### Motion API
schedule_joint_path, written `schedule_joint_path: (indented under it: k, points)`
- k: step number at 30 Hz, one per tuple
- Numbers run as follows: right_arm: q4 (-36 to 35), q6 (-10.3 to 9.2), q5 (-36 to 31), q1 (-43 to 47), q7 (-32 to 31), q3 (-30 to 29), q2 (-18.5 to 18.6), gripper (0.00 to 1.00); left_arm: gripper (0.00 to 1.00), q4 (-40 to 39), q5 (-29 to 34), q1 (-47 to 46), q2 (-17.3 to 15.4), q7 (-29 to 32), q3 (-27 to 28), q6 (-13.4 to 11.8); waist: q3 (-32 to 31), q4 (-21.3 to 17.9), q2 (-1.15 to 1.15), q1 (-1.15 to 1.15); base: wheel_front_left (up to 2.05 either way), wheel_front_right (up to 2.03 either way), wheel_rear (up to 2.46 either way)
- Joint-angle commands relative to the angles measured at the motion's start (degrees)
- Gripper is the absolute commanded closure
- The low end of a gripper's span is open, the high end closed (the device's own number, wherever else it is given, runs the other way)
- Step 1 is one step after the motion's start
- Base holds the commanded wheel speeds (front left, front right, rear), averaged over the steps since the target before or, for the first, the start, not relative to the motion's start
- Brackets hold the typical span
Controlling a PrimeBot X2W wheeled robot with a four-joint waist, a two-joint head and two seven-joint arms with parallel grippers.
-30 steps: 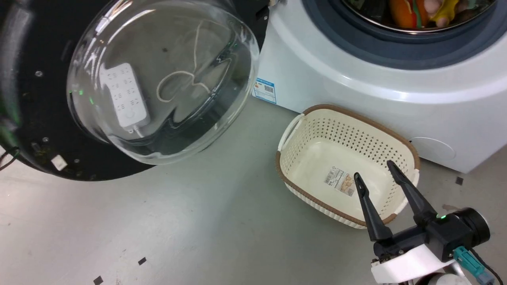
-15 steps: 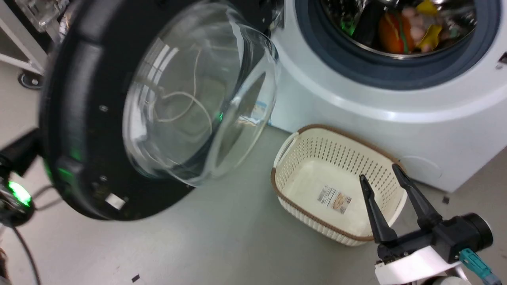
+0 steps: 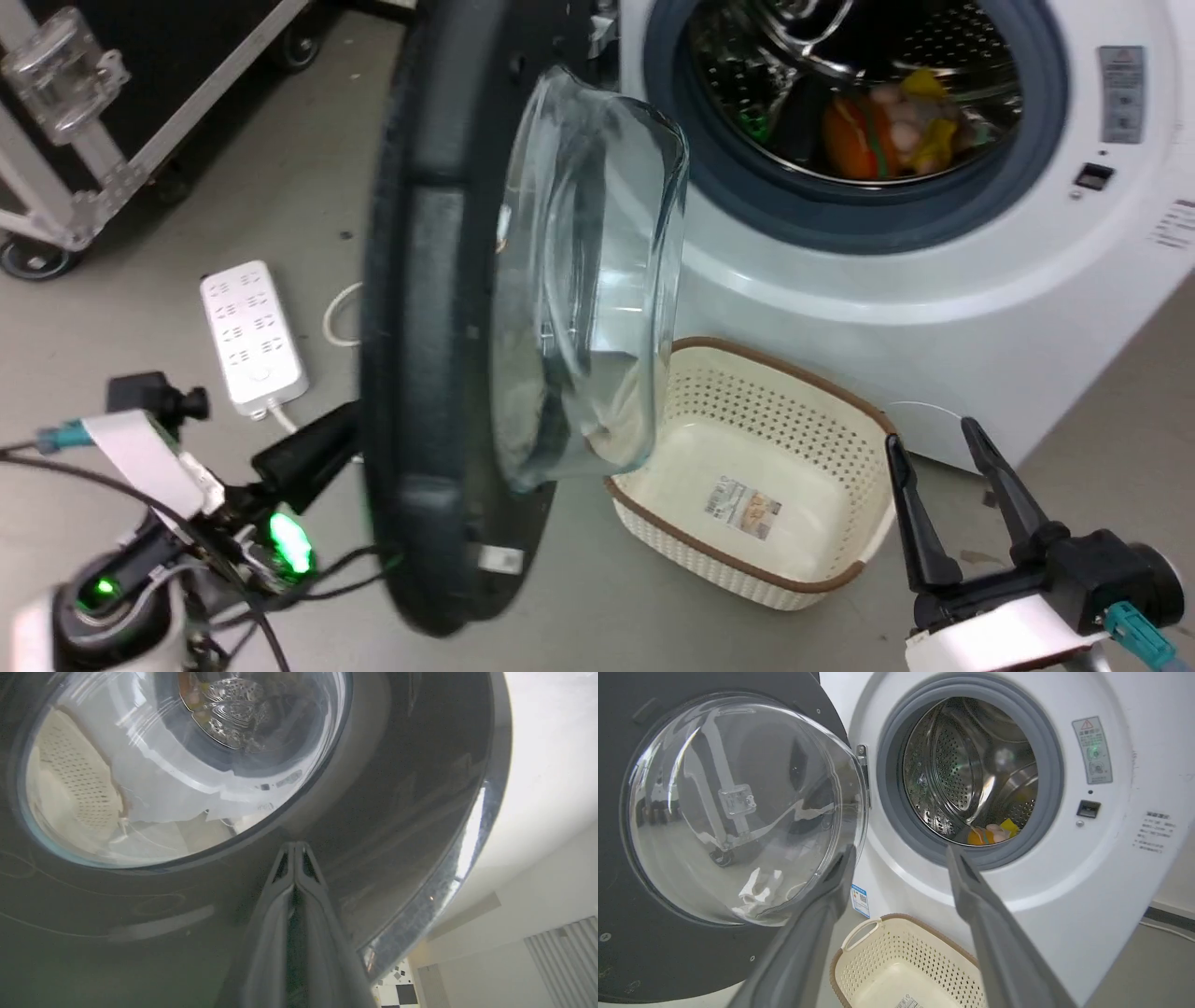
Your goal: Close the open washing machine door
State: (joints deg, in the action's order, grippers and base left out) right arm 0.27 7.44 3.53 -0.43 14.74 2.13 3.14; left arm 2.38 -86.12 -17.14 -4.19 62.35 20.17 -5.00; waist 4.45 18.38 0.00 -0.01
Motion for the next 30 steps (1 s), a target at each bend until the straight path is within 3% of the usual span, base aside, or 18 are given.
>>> schedule_joint_path:
  k: [1, 4, 9, 19, 30]
  points:
    - [0.7, 0.05, 0.1, 0.8, 0.3, -0.5, -0.2, 0.0, 1.0, -1.5, -2.3, 1.4, 0.9, -1.6, -1.1, -0.8, -0.5, -1.5, 0.0, 0.01, 0.0, 0.0, 0.0]
    - [1.1, 0.05, 0.1, 0.5, 0.3, -2.4, -0.2, 0.0, 1.0, -4.1, -9.1, 3.7, 1.3, -5.5, -5.7, -2.3, -0.4, -3.6, 0.0, 0.01, 0.0, 0.0, 0.0]
    - [1.4, 0.05, -0.6, -0.8, 0.3, -3.8, -0.2, 0.0, 1.0, -7.4, -17.0, 6.7, 1.3, -17.4, -16.1, -1.9, 1.3, -8.1, 0.0, 0.01, 0.0, 0.0, 0.0]
    - [0.8, 0.05, -1.5, -3.6, 0.3, -5.2, -0.3, 0.0, 1.0, -2.9, -21.9, 2.5, 1.3, -34.4, -30.3, 3.5, 6.8, -19.5, 0.0, 0.01, 0.0, 0.0, 0.0]
    - [0.5, 0.05, 1.6, -5.2, 0.3, -3.8, -0.3, 0.0, 1.0, 10.6, -28.9, -13.4, 1.3, -53.1, -37.4, 9.3, 12.0, -32.0, 0.0, 0.01, 0.0, 0.0, 0.0]
